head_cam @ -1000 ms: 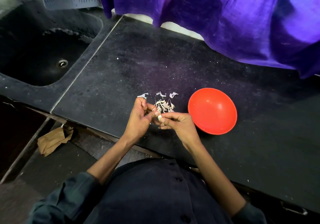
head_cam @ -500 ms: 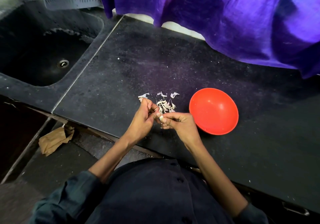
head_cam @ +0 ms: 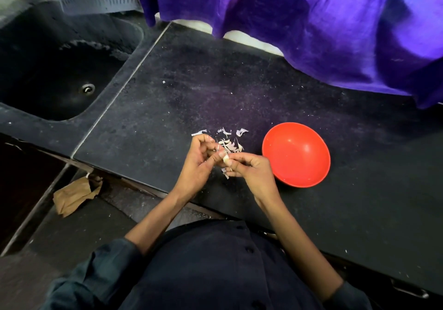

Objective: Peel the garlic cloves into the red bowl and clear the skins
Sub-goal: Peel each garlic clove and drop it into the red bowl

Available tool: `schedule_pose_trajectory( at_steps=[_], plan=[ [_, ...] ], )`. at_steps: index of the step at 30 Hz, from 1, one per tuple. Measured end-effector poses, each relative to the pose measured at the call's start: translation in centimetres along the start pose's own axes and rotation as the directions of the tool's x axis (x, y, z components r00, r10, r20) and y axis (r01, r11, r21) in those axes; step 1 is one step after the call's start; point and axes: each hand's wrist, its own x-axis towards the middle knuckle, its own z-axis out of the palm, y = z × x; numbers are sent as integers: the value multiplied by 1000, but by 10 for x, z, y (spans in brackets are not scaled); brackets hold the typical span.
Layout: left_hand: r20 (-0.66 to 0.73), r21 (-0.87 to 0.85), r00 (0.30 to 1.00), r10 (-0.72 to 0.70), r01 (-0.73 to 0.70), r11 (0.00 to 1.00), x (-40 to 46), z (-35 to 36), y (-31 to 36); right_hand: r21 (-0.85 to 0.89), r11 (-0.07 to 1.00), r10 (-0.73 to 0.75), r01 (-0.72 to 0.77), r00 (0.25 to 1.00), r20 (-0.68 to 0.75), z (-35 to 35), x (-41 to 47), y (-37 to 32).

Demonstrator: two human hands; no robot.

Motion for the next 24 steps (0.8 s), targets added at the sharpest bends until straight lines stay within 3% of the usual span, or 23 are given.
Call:
schedule_pose_trajectory(
  at_steps=[19, 24],
  plan=[
    [-212, -169, 968, -137, 102, 980, -1, 0, -8, -62, 998, -29, 21, 992, -123, -6, 4, 8],
    [-237, -181, 958, -161, 120, 976, 2, -9, -16, -261, 965, -22, -6, 994, -104, -11, 7, 19]
  ],
)
